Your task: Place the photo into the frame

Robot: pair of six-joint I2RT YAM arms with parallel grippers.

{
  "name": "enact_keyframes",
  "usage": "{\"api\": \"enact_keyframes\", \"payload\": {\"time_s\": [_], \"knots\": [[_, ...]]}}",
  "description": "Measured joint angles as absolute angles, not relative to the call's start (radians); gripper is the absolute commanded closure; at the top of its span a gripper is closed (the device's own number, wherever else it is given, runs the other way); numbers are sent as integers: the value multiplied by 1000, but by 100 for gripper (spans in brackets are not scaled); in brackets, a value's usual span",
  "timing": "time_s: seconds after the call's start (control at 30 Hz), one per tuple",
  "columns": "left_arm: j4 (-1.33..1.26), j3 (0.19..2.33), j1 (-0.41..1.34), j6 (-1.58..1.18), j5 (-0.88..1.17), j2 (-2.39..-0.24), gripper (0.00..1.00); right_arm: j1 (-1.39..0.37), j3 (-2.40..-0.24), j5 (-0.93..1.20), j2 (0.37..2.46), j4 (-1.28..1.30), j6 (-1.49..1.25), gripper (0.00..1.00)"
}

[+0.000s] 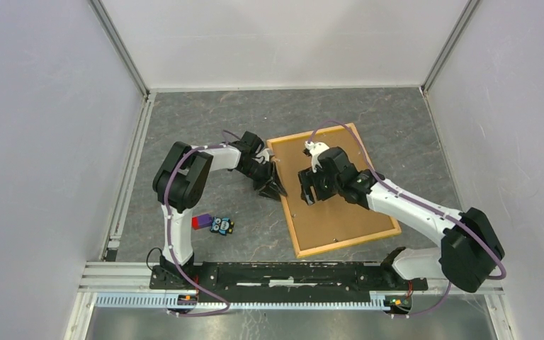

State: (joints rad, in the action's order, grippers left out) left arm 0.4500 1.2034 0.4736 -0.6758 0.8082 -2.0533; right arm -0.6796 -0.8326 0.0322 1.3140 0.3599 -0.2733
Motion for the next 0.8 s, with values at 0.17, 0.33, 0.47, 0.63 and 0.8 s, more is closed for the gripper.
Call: {"api": "enact_keyframes", "payload": {"time_s": [0.17, 0.33, 0.47, 0.63, 0.8], "knots": [[408, 1195, 465, -702, 819, -2031, 32, -813, -831, -52, 1299, 373, -352, 15], [432, 1194, 420, -688, 760, -1923, 29, -945, -834, -152, 1352, 432, -452, 20], [469, 1195, 352, -657, 685, -1784, 26, -1052, -877, -250, 1439, 527, -563, 26], [500, 1195, 289, -635, 593, -1611, 23, -1167, -990, -343, 1559, 624, -706, 34], [510, 1195, 252, -633, 546, -1494, 23, -1253, -1132, -426, 1727, 713, -837, 41]]}}
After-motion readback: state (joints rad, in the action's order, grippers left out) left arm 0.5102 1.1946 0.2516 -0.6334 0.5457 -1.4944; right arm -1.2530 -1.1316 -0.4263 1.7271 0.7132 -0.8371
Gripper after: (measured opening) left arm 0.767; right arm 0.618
